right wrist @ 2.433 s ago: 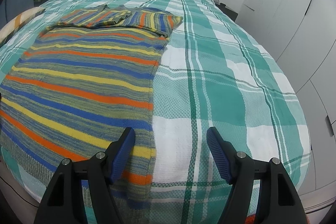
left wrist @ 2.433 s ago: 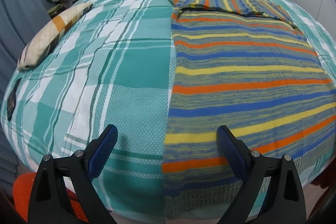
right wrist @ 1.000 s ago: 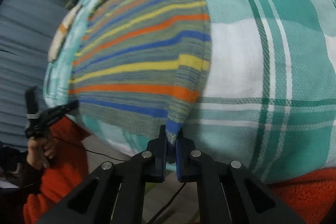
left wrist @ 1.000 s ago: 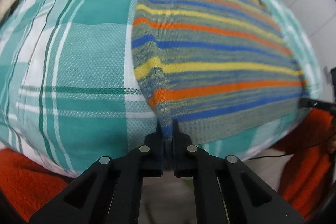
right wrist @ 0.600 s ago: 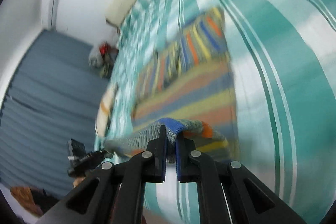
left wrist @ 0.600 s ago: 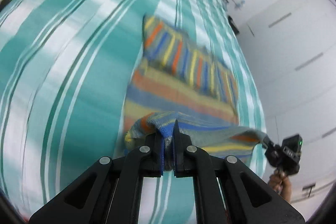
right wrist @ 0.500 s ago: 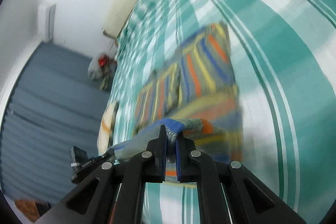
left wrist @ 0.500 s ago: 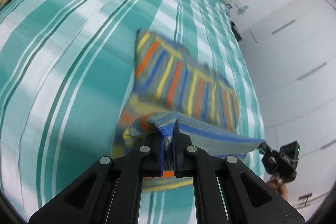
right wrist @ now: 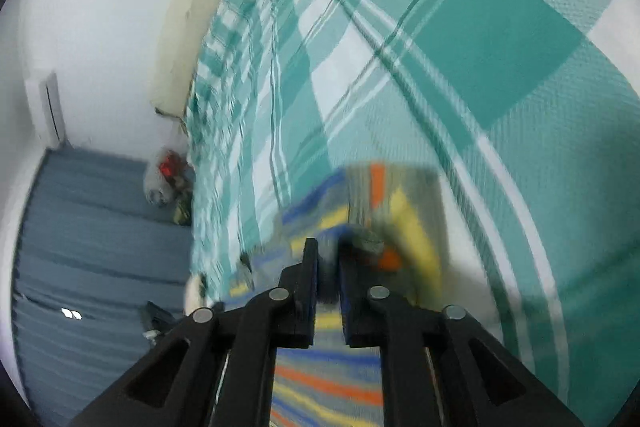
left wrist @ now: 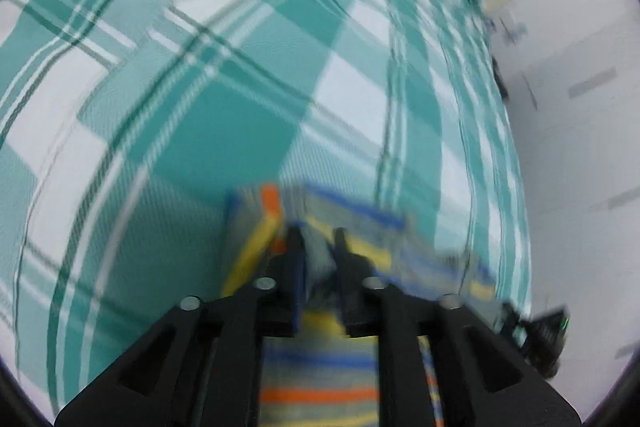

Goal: Fold small clothes

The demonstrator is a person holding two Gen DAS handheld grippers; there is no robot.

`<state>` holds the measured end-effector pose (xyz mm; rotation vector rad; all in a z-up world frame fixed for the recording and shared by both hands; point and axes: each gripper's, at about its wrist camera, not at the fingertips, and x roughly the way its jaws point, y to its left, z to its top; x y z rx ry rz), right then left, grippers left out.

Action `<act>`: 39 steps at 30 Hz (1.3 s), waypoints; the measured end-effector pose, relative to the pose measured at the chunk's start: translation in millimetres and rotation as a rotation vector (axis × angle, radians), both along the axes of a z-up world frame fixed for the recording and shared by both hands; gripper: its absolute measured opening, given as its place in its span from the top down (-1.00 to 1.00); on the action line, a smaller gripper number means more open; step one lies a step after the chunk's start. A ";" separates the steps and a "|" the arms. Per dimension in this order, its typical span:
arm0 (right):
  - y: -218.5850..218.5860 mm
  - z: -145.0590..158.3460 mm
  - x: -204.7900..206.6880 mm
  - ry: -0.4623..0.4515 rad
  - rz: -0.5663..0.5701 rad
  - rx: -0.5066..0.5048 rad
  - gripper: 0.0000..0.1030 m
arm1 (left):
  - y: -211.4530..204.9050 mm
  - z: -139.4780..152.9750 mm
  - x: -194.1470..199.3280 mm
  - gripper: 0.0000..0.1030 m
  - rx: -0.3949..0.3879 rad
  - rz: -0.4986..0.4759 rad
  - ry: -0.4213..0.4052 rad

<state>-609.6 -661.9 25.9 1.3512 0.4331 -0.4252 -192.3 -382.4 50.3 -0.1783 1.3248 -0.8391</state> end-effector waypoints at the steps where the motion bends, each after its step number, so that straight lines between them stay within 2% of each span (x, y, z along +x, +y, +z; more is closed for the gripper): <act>1: -3.4 -1.9 -0.9 -0.008 -0.012 -0.002 0.66 | 1.4 1.4 5.9 -0.07 -0.012 0.036 -0.008; 2: -7.5 -2.1 -1.9 -0.019 -0.033 -0.014 0.49 | 4.8 5.1 11.2 -0.23 -0.020 0.076 -0.028; 3: -9.3 -0.5 -3.6 -0.023 -0.049 -0.030 0.41 | 8.7 8.8 13.3 -0.31 -0.030 0.100 -0.048; 6: -8.3 15.6 -13.5 -0.028 -0.085 -0.109 0.38 | 19.1 19.5 10.3 -0.31 -0.034 0.098 -0.099; 9: 4.2 40.5 -15.3 0.051 -0.037 -0.233 0.38 | 27.4 32.3 -13.0 -0.31 0.007 0.029 -0.201; 11: 24.0 58.6 -8.5 0.120 0.049 -0.343 0.38 | 34.4 41.6 -45.3 -0.41 0.015 -0.056 -0.273; 13: 58.5 74.9 -0.3 0.169 0.177 -0.463 0.38 | 48.4 47.1 -85.8 -0.73 0.010 -0.150 -0.348; 15: 100.3 82.8 2.2 0.202 0.320 -0.566 0.38 | 66.4 42.9 -132.4 -0.86 0.024 -0.260 -0.432; 16: 120.1 80.2 -1.2 0.212 0.386 -0.598 0.38 | 75.7 30.2 -155.1 -0.86 0.067 -0.320 -0.465; 18: 158.9 59.8 -8.6 0.260 0.528 -0.628 0.39 | 86.7 -2.0 -173.3 -0.86 0.197 -0.372 -0.451; 19: 169.3 45.9 -13.6 0.313 0.566 -0.631 0.38 | 91.6 -14.9 -174.0 -0.83 0.248 -0.366 -0.437; 20: 178.5 20.4 -24.0 0.451 0.583 -0.634 0.41 | 106.4 -25.6 -175.1 -0.83 0.274 -0.342 -0.436; 21: 179.6 7.2 -36.3 0.505 0.568 -0.632 0.50 | 119.0 -23.8 -178.1 -0.84 0.256 -0.321 -0.458; 22: 180.1 7.0 -50.4 0.467 0.536 -0.636 0.53 | 131.8 -18.5 -182.5 -0.84 0.261 -0.298 -0.480; 23: 181.2 12.4 -64.3 0.464 0.490 -0.637 0.41 | 141.6 -13.3 -187.0 -0.84 0.279 -0.282 -0.483; 24: 182.8 17.4 -73.9 0.528 0.443 -0.637 0.27 | 152.6 -6.9 -193.8 -0.84 0.271 -0.276 -0.473; 25: 185.3 22.1 -82.3 0.553 0.409 -0.641 0.06 | 159.2 -2.4 -199.2 -0.84 0.256 -0.275 -0.470; 26: 192.1 31.6 -96.0 0.534 0.369 -0.660 0.07 | 167.3 3.3 -208.8 -0.84 0.240 -0.272 -0.479; 28: 203.3 39.8 -106.0 0.558 0.335 -0.701 0.05 | 177.5 8.7 -229.9 -0.88 0.234 -0.259 -0.518; 30: 218.2 39.7 -116.2 0.632 0.299 -0.745 -0.01 | 176.8 1.5 -246.2 -0.89 0.245 -0.267 -0.540; 32: 226.4 33.8 -116.1 0.681 0.256 -0.748 -0.15 | 169.2 -14.6 -256.8 -0.90 0.285 -0.280 -0.552; 34: 229.4 21.7 -118.5 0.719 0.228 -0.741 -0.17 | 164.7 -35.6 -266.9 -0.98 0.324 -0.275 -0.598; 36: 233.4 11.0 -121.0 0.737 0.209 -0.740 -0.22 | 173.9 -41.5 -275.9 -0.99 0.292 -0.240 -0.663; 39: 240.3 7.9 -117.9 0.778 0.200 -0.789 -0.28 | 176.9 -44.2 -277.1 -0.99 0.273 -0.221 -0.676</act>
